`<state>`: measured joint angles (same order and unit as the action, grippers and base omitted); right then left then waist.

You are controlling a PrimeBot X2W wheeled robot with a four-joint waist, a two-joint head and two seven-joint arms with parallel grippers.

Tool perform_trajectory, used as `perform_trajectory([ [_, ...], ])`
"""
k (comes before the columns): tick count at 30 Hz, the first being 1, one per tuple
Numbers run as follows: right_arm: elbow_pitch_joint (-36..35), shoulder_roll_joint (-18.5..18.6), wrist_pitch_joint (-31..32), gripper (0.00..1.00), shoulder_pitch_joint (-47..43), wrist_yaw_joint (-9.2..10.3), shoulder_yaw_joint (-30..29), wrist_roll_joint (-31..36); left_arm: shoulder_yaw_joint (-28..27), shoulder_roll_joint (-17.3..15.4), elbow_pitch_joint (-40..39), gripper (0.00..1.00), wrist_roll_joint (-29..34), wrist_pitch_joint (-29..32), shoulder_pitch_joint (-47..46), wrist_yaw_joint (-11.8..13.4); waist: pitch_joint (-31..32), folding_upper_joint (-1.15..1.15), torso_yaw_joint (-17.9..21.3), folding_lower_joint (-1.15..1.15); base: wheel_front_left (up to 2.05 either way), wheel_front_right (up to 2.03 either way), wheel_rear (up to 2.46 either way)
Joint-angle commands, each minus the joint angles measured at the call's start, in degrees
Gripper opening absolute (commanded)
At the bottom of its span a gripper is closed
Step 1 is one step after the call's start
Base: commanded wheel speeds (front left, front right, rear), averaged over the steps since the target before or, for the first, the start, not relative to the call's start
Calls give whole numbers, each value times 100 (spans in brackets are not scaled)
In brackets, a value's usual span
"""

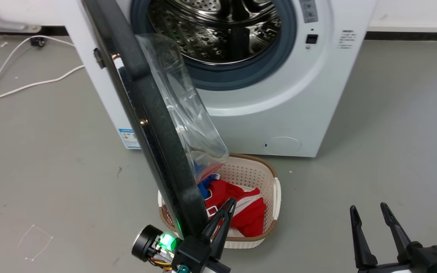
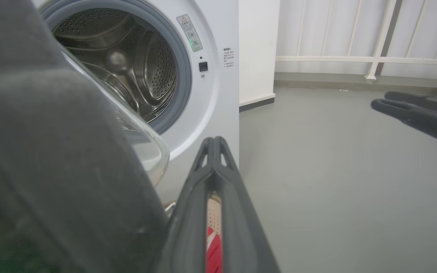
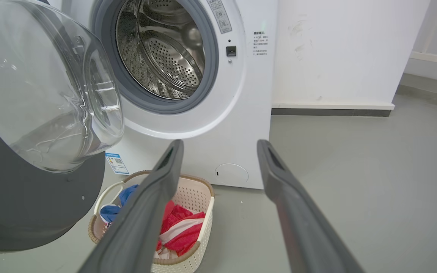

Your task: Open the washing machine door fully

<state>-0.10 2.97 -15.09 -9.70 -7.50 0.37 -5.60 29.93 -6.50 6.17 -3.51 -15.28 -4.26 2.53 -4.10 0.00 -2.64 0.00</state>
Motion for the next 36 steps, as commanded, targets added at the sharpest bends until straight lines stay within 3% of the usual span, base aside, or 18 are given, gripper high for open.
perform_trajectory([
  [1,12,-18,-11,100,-6,2,7,-42,-280,-129,19,0,4,22,-51,93,9,0,-135,0,0,0,0],
  [20,170,-14,-11,100,-24,2,66,-18,-700,-162,-343,0,-21,19,497,282,-4,0,-1334,0,0,0,0],
  [28,210,-14,-11,100,63,2,55,16,-1497,-326,-324,0,-232,19,542,476,-116,0,-1553,0,0,0,0],
  [36,217,-14,-11,100,184,2,16,140,-2569,-512,-150,0,-516,18,332,540,-340,0,-1522,0,0,0,0],
])
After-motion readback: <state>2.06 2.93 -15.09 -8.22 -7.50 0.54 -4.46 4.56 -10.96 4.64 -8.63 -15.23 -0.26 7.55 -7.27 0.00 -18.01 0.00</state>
